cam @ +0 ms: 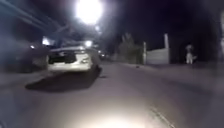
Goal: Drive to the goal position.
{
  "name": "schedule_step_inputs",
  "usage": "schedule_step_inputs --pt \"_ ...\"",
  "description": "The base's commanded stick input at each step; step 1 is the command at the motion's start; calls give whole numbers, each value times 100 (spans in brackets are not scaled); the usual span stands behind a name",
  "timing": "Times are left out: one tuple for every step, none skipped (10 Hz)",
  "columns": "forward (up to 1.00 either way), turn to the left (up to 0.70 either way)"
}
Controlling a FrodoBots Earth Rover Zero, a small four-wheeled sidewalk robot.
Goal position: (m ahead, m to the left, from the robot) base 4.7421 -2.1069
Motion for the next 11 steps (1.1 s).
schedule_step_inputs --pt "100 0" --pt "100 0" --pt "100 0" --pt "100 0" --pt "100 0" --pt "100 -14" --pt "100 -38" --pt "100 -40" --pt "100 -40" --pt "100 -40" --pt "100 -40"
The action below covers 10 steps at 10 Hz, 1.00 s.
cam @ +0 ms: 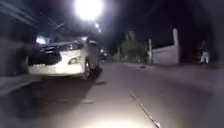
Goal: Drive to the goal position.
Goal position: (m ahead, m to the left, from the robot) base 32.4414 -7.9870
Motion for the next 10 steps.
schedule_step_inputs --pt "100 -7" --pt "100 0" --pt "100 0" --pt "100 0" --pt "100 0" --pt "100 0" --pt "100 0" --pt "100 0" --pt "100 0" --pt "100 0"
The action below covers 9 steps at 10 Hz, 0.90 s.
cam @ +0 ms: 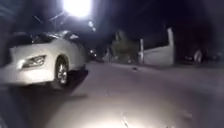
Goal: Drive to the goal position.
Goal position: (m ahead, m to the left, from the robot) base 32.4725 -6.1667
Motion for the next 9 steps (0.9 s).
schedule_step_inputs --pt "100 0" --pt "100 0" --pt "100 0" --pt "100 0" --pt "100 0" --pt "100 0" --pt "100 0" --pt "100 0" --pt "100 0"
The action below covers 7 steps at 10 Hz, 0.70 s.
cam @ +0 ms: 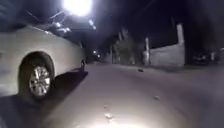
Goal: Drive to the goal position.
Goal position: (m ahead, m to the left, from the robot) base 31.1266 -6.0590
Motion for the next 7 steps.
schedule_step_inputs --pt "100 0" --pt "100 0" --pt "100 0" --pt "100 0" --pt "100 0" --pt "100 0" --pt "100 0"
